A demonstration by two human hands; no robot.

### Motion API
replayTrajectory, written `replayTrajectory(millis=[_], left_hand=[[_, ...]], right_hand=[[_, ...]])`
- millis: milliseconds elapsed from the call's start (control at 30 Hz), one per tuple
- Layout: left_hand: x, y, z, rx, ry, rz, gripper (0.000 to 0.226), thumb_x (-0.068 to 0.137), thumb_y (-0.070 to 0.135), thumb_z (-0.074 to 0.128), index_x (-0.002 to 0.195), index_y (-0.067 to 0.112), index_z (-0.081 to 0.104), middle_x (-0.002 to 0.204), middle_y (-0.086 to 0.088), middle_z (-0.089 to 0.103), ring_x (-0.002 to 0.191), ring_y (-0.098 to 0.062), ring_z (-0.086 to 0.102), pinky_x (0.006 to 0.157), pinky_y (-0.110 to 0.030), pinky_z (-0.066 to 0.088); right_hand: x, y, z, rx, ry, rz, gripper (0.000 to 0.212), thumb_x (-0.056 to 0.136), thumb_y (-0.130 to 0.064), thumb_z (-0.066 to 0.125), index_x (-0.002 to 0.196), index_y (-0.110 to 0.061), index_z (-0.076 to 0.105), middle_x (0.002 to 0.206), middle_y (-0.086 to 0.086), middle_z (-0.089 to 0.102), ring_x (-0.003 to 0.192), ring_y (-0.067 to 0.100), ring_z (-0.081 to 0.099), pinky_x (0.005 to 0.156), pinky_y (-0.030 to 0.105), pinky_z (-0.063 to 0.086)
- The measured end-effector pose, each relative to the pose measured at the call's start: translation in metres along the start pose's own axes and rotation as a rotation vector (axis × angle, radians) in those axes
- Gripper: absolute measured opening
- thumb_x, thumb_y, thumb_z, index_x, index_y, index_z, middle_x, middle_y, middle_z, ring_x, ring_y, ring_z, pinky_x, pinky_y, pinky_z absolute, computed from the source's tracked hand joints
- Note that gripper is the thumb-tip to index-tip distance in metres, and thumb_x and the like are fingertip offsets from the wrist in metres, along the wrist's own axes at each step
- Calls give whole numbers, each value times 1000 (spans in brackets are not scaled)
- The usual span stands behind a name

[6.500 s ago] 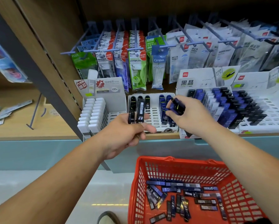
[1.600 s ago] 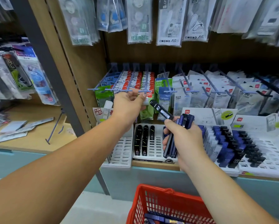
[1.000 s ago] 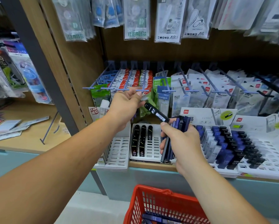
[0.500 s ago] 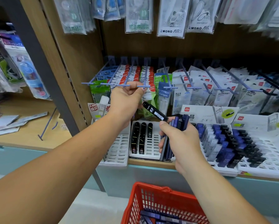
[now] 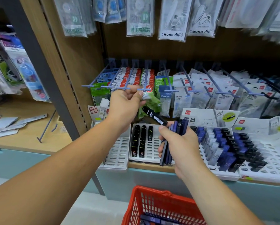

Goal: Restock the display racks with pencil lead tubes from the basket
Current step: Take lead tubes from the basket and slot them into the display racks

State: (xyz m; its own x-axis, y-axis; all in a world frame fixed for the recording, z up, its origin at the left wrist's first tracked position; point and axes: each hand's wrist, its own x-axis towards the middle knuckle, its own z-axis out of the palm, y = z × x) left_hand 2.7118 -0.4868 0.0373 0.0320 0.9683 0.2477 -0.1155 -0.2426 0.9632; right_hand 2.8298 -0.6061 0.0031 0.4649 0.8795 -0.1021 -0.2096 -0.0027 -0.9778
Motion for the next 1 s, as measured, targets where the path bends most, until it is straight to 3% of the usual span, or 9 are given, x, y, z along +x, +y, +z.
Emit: replayTrajectory(millis=[100, 300, 400, 533, 633, 733, 900, 933, 1000], left_hand=[[-2, -1, -1, -8, 2, -5, 19, 100, 0, 62, 99, 18, 65, 92, -7, 74, 95, -24, 76, 86, -32, 62], [-1, -3, -1, 84, 75, 16, 15, 95, 10, 74, 95, 24, 69, 81, 1, 73, 72, -12, 68, 78, -47, 62], [-1, -4, 2, 90, 97, 32, 13, 94, 11, 75, 93, 23, 70, 78, 5, 75, 73, -8, 70, 78, -42, 62], [6, -7, 4, 128, 164, 24, 12, 92, 11, 78, 89, 19, 69, 78, 0, 75, 68, -10, 71, 64, -35, 61], [14, -9, 1, 424, 225, 52, 26, 85, 28, 84, 71, 25, 61, 70, 0, 72, 70, -20, 72, 71, -41, 62], [5, -14, -8, 715, 163, 134, 31, 87, 34, 80, 70, 23, 56, 65, 4, 65, 68, -18, 66, 69, -36, 58], [-17, -14, -18, 538, 105, 257, 12, 95, 18, 70, 87, 25, 64, 77, 6, 66, 70, -3, 59, 69, -25, 53], [-21, -12, -18, 513, 87, 235, 9, 97, 22, 68, 89, 23, 66, 74, 3, 66, 66, -4, 59, 66, -26, 52], [-31, -7, -13, 459, -28, 64, 24, 101, 37, 63, 91, 15, 69, 67, -9, 69, 56, -15, 60, 55, -33, 52]], right_hand=[[-1, 0, 1, -6, -6, -1, 12, 93, -10, 70, 101, -15, 63, 72, 7, 62, 49, 24, 55, 53, 35, 53], [-1, 0, -1, -7, -6, -7, 12, 93, -10, 70, 103, -13, 64, 71, 7, 63, 49, 24, 55, 51, 34, 52], [-2, -1, -2, -14, -11, -13, 12, 93, -9, 70, 103, -11, 64, 70, 7, 62, 49, 24, 56, 51, 35, 53], [-2, -2, -3, -16, -9, -15, 11, 93, -10, 70, 101, -12, 64, 72, 9, 62, 49, 24, 56, 50, 33, 53], [-2, -3, -3, -3, -11, -1, 11, 93, -9, 70, 101, -13, 63, 70, 8, 62, 48, 24, 55, 48, 33, 52], [-1, -2, -5, 6, -14, 8, 12, 93, -9, 70, 102, -11, 63, 71, 10, 62, 50, 26, 54, 49, 35, 51], [0, -2, -10, -7, -15, 30, 16, 92, -10, 71, 105, -6, 63, 72, 10, 62, 50, 26, 54, 49, 36, 51], [1, -2, -11, -19, -16, 28, 16, 92, -10, 71, 105, -5, 63, 74, 11, 63, 50, 25, 54, 49, 35, 52], [1, 0, -12, -75, -18, 3, 15, 91, -11, 71, 102, -6, 63, 77, 13, 64, 50, 25, 55, 50, 34, 52]])
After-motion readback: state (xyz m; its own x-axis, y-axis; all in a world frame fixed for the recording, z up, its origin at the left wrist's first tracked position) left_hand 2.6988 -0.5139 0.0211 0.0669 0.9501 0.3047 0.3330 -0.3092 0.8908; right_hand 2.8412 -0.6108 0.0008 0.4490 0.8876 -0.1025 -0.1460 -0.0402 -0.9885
